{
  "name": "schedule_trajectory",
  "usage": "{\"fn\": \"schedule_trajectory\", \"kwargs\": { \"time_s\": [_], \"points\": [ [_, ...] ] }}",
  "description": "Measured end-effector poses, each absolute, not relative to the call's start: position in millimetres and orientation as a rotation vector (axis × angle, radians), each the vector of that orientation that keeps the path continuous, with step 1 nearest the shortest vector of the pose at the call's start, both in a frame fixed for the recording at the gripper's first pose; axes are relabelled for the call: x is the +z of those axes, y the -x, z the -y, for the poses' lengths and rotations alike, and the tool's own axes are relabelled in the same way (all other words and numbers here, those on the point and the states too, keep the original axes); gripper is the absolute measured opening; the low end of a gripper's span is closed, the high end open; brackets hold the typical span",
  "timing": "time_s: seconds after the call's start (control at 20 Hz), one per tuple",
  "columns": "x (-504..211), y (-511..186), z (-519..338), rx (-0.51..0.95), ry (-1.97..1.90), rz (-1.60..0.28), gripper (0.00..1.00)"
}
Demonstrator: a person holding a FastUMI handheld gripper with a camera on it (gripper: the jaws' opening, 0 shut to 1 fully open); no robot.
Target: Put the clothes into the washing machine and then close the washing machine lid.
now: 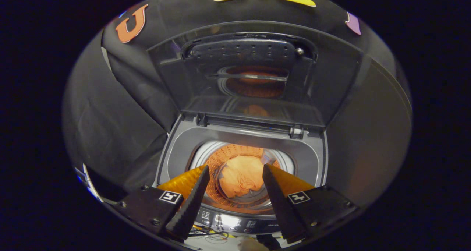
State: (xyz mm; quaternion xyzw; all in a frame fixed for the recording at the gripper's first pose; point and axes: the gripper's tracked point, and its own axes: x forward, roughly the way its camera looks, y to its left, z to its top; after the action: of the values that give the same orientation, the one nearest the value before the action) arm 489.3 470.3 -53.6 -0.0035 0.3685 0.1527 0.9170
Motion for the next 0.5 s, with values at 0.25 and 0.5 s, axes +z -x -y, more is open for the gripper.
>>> {"fn": "schedule_trajectory", "kwargs": {
  "time_s": [0.25,0.5],
  "points": [
    [-27.5,-485.3,-470.4,0.33,0.021,-0.701,0.9],
    [26.8,-488.0,-469.9,0.331,0.071,-0.554,0.9]
  ]
}}
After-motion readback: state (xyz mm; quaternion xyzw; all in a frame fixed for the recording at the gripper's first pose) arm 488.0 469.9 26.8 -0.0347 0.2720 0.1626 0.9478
